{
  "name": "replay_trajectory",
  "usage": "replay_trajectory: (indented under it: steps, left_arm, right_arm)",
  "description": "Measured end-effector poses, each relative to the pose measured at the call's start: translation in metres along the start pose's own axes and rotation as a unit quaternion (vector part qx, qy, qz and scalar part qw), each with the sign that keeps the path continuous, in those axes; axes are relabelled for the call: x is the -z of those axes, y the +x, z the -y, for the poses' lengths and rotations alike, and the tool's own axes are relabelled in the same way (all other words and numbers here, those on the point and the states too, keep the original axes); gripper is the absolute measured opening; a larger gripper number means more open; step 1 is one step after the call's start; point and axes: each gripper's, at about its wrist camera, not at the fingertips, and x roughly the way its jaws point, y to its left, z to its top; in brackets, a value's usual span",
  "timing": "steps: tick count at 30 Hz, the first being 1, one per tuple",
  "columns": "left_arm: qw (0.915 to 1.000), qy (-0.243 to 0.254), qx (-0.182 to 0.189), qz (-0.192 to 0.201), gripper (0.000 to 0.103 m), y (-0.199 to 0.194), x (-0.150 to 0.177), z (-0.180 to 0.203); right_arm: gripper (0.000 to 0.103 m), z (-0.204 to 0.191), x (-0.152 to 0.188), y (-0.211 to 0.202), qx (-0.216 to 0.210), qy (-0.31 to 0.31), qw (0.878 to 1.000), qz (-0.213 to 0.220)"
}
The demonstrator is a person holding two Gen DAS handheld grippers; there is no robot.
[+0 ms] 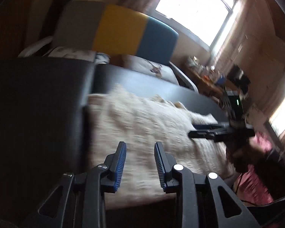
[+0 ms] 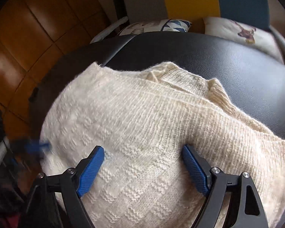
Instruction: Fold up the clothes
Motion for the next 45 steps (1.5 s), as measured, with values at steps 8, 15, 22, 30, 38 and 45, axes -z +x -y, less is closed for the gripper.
replay_trajectory:
  steps: [8, 15, 22, 30, 38, 45]
  left_arm:
    - [0.9924, -0.021, 0.088, -0.083, 0.037, 0.013, 0.014, -0.041]
    - [0.9799, -0.075, 0.149, -0.110, 0.032, 0.037, 0.017, -0.054]
    - [0.9826, -0.067, 0.096, -0.144, 0.005, 0.024, 0.052, -0.059]
    - [0.9903, -0.077, 0.104, -0.050, 0.030, 0.002, -0.004, -0.058]
    - [0.9899, 0.032, 0.083, -0.111, 0.039, 0.074, -0.076, -0.031]
    - [0.9811, 0.033, 0.086, -0.170, 0.033, 0.115, -0.091, -0.046]
  right_arm:
    - [0.102, -0.006, 0.004, 0.006, -0.004, -0.002, 1.000, 0.004]
    - [0.103, -0.014, 0.002, 0.018, 0.018, -0.013, 1.000, -0.004]
    - [0.103, -0.011, 0.007, 0.018, 0.014, -0.022, 1.000, 0.008]
    - [0.103, -0.012, 0.017, 0.019, 0.013, -0.031, 0.999, 0.043]
    - [0.103, -0.011, 0.022, 0.016, -0.001, -0.027, 0.998, 0.056]
    - [0.103, -0.007, 0.023, 0.012, -0.021, -0.019, 0.997, 0.067]
